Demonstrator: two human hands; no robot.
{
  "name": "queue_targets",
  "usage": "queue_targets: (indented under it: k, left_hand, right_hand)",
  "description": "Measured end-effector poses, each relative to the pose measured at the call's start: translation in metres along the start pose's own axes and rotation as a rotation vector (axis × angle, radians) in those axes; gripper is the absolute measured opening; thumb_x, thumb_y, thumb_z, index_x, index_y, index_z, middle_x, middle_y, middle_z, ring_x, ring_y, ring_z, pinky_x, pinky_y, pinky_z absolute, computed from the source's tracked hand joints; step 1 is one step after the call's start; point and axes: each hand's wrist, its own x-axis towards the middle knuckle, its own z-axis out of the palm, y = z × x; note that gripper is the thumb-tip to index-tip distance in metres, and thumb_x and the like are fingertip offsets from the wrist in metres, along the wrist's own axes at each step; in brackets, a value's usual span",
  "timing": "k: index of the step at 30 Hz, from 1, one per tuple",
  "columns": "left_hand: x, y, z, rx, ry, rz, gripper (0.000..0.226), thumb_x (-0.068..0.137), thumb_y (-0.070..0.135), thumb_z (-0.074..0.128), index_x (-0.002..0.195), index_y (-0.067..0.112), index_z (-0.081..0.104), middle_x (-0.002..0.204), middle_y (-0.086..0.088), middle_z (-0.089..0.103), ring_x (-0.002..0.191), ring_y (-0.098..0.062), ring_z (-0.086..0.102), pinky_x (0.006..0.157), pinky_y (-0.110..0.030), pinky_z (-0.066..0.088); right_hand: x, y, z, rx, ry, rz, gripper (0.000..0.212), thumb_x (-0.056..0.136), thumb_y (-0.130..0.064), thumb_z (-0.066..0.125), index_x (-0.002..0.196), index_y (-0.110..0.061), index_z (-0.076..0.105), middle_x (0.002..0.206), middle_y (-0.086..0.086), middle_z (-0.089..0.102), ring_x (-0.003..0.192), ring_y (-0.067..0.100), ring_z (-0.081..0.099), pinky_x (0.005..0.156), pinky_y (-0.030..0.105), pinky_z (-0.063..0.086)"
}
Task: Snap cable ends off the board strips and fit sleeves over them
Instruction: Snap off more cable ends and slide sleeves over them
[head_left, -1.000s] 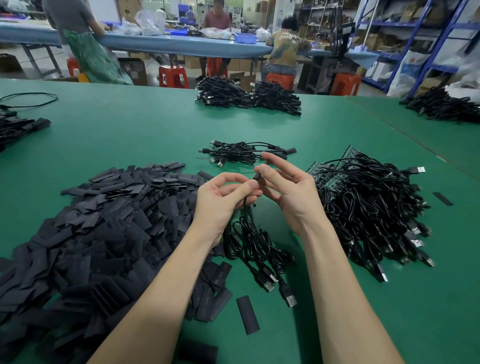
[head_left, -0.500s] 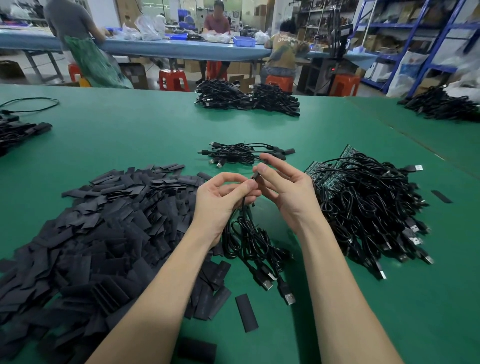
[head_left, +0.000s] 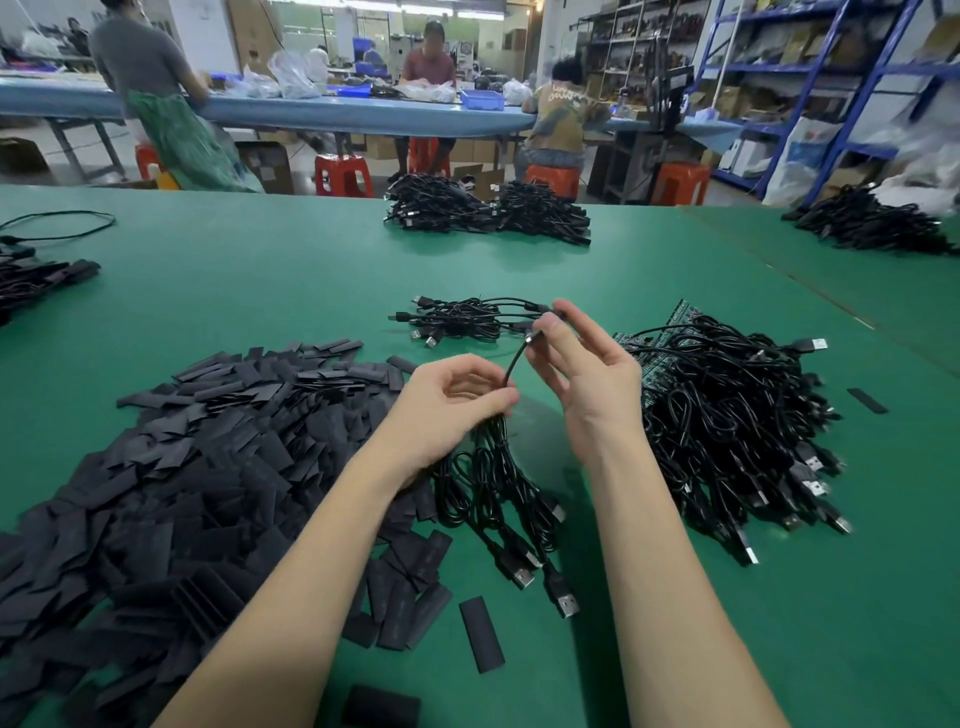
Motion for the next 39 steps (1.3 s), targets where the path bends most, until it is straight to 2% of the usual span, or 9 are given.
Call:
queue_targets:
  k: [5, 7, 10, 13, 20, 31, 34, 36, 39]
  left_hand:
    - [0.03, 0.036, 0.002, -0.062, 0.05, 0.026, 0.004, 0.091, 0.013, 0.073, 0.091, 0.016, 0.072, 0.083, -0.002, 0.076, 0.073, -0.019, 0.075, 0.07, -0.03, 0.062]
    - [0.059, 0.055, -0.004, 0.177, 0.097, 0.149, 0.004, 0.091, 0.019, 0.074, 0.089, 0.022, 0.073, 0.081, 0.004, 0.076, 0.069, -0.012, 0.071, 0.07, -0.028, 0.061]
    - [0.106, 0.082, -0.013, 0.616, 0.082, 0.305, 0.003, 0.09, 0.028, 0.073, 0.089, 0.026, 0.074, 0.084, 0.006, 0.073, 0.071, -0.007, 0.064, 0.077, -0.026, 0.054]
    - [0.145, 0.079, -0.016, 0.949, 0.009, 0.308, 0.006, 0.092, 0.028, 0.07, 0.092, 0.025, 0.075, 0.093, 0.002, 0.073, 0.086, -0.013, 0.065, 0.086, -0.029, 0.051]
    - [0.161, -0.014, -0.019, 1.321, 0.048, 0.228, 0.02, 0.098, 0.03, 0.063, 0.113, 0.026, 0.076, 0.118, -0.008, 0.054, 0.118, -0.029, 0.048, 0.094, -0.038, 0.041]
    - [0.141, -0.022, -0.014, 1.065, 0.088, 0.194, 0.029, 0.095, 0.029, 0.062, 0.122, 0.018, 0.062, 0.122, -0.006, 0.055, 0.114, -0.026, 0.055, 0.095, -0.041, 0.048]
    - [0.109, -0.01, -0.016, 0.854, 0.193, 0.208, 0.021, 0.092, 0.027, 0.067, 0.111, 0.019, 0.068, 0.108, 0.0, 0.058, 0.093, -0.018, 0.058, 0.089, -0.03, 0.048]
    - [0.079, -0.004, -0.018, 0.646, 0.282, 0.186, 0.011, 0.09, 0.025, 0.071, 0.1, 0.021, 0.07, 0.096, 0.006, 0.064, 0.075, -0.007, 0.058, 0.076, -0.013, 0.046]
    - [0.035, -0.003, -0.02, 0.378, 0.387, 0.105, 0.001, 0.091, 0.026, 0.07, 0.09, 0.025, 0.07, 0.083, 0.017, 0.069, 0.061, 0.007, 0.057, 0.062, -0.006, 0.041]
  right_hand:
    - [0.005, -0.009, -0.002, 0.079, 0.078, -0.043, 0.052, 0.091, -0.014, 0.074, 0.139, -0.013, 0.054, 0.103, 0.015, 0.075, 0.086, 0.024, 0.073, 0.077, 0.029, 0.061]
    - [0.006, -0.013, -0.005, 0.079, 0.105, -0.027, 0.055, 0.094, -0.021, 0.072, 0.143, -0.014, 0.048, 0.108, 0.016, 0.074, 0.085, 0.023, 0.076, 0.078, 0.03, 0.062]
    - [0.007, -0.017, -0.011, 0.069, 0.136, 0.004, 0.041, 0.097, -0.025, 0.067, 0.133, -0.012, 0.054, 0.104, 0.014, 0.076, 0.081, 0.022, 0.075, 0.074, 0.03, 0.063]
    - [0.009, -0.017, -0.012, 0.029, 0.111, 0.029, 0.028, 0.098, -0.025, 0.065, 0.122, -0.012, 0.059, 0.095, 0.008, 0.078, 0.077, 0.021, 0.074, 0.072, 0.029, 0.063]
    - [0.01, -0.014, -0.013, -0.083, 0.03, 0.063, 0.018, 0.098, -0.029, 0.065, 0.11, -0.015, 0.066, 0.091, 0.004, 0.078, 0.067, 0.016, 0.07, 0.06, 0.025, 0.059]
    - [0.003, -0.008, -0.008, -0.319, -0.051, 0.088, 0.014, 0.097, -0.021, 0.065, 0.106, -0.012, 0.07, 0.078, 0.0, 0.076, 0.057, 0.011, 0.063, 0.052, 0.02, 0.052]
    - [0.003, -0.002, -0.005, -0.556, -0.102, 0.051, 0.009, 0.095, -0.02, 0.065, 0.098, -0.014, 0.071, 0.074, -0.001, 0.075, 0.054, 0.012, 0.061, 0.049, 0.021, 0.049]
    - [0.004, 0.007, -0.001, -0.832, -0.136, -0.008, 0.008, 0.092, -0.024, 0.065, 0.09, -0.019, 0.072, 0.074, -0.002, 0.076, 0.061, 0.013, 0.066, 0.057, 0.026, 0.054]
    - [0.003, 0.027, 0.003, -1.27, -0.128, -0.111, 0.011, 0.087, -0.031, 0.066, 0.089, -0.022, 0.072, 0.089, -0.002, 0.076, 0.088, 0.017, 0.07, 0.085, 0.031, 0.055]
